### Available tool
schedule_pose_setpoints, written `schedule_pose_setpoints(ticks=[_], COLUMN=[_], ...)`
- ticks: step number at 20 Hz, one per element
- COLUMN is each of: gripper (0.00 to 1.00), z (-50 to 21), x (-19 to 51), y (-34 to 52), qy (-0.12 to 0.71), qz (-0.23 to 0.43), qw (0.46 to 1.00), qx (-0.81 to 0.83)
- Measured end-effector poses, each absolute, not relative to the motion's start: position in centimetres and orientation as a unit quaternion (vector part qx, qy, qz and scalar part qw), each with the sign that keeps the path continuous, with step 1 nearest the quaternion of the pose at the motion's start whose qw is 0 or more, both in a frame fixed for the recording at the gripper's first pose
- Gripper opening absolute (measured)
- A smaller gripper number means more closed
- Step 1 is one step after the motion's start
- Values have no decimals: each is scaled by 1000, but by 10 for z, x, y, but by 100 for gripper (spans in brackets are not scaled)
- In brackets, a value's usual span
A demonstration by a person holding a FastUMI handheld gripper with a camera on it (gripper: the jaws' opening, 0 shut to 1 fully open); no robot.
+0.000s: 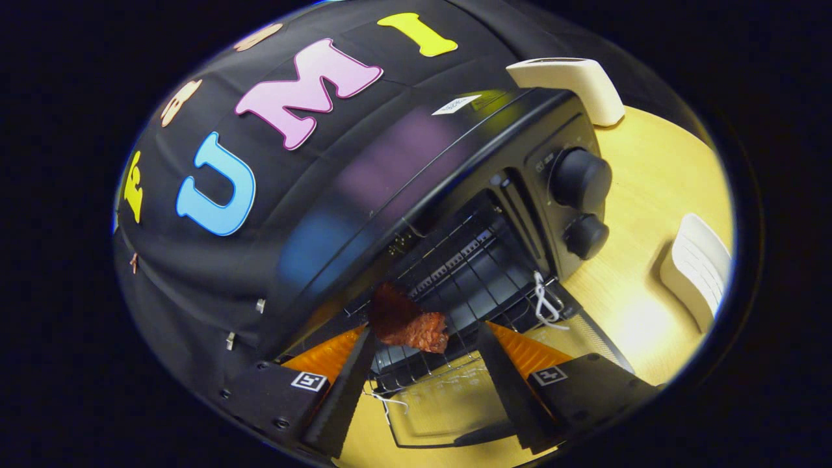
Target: Open the toaster oven, put the food inside, and close the toaster oven door.
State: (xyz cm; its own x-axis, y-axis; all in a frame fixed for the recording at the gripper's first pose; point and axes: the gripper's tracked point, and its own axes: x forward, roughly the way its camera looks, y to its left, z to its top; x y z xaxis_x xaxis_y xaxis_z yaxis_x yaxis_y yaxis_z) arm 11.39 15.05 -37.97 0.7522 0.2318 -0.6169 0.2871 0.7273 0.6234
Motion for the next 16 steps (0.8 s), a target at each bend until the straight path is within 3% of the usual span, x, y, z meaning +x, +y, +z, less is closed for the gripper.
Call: schedule_pose_setpoints(ticks=[8, 16], gripper=[98, 98], z=[-335, -303], x=[74, 17], y=[130, 141], qy=[339, 340], qz=[-7, 51], qw=[893, 919], qx=[295, 192])
